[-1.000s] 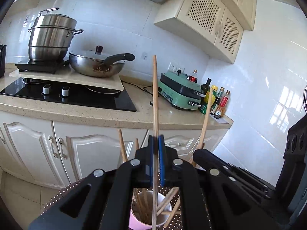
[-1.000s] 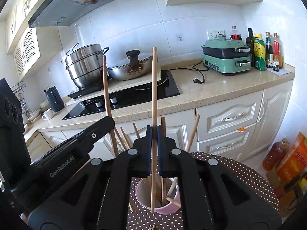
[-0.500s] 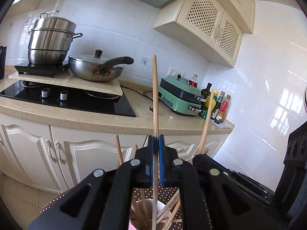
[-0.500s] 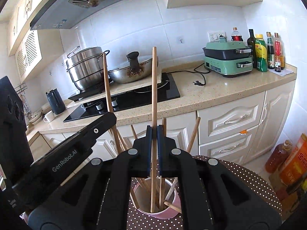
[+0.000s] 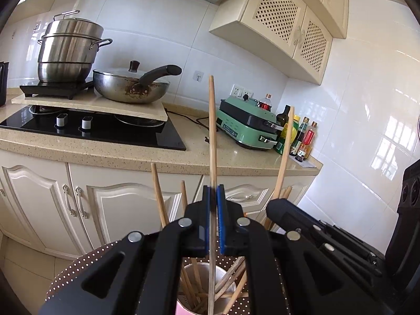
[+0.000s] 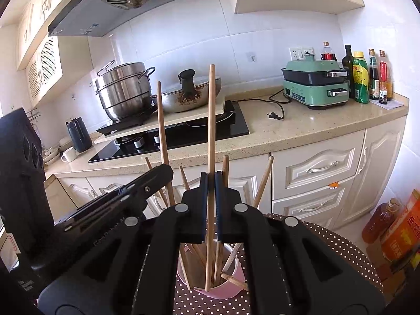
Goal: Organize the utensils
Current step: 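Lift both chopsticks upright and lower them into the pink cup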
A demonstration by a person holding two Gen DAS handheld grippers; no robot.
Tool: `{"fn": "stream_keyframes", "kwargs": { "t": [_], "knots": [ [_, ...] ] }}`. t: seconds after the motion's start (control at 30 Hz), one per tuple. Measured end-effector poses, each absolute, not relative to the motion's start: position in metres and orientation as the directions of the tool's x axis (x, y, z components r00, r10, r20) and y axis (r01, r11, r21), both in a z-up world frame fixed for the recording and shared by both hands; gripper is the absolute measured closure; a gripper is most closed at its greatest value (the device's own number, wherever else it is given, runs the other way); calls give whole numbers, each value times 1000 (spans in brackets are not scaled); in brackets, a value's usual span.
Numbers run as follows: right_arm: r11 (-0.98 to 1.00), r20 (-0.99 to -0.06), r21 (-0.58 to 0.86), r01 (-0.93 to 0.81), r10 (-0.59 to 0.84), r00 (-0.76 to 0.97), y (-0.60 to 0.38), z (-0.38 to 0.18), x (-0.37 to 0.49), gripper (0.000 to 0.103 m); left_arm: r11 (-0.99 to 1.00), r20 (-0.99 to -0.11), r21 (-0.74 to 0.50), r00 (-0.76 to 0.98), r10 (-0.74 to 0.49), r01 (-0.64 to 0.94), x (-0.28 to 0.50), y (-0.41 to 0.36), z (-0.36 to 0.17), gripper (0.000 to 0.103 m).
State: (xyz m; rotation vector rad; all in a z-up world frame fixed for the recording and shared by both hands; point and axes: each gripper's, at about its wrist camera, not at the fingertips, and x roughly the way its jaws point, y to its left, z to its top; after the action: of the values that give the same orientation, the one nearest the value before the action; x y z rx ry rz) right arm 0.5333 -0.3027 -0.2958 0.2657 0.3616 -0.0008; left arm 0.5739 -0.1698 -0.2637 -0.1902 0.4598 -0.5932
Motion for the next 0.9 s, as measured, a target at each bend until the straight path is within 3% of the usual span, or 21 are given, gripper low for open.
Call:
{"fn": "stream_keyframes", "kwargs": {
  "t": [0.9],
  "knots": [
    [971,-279,240,5,64,958,-304,-293,510,97,819,-423,-329,702,-573,470,556,-148,-298,98]
  ]
}}
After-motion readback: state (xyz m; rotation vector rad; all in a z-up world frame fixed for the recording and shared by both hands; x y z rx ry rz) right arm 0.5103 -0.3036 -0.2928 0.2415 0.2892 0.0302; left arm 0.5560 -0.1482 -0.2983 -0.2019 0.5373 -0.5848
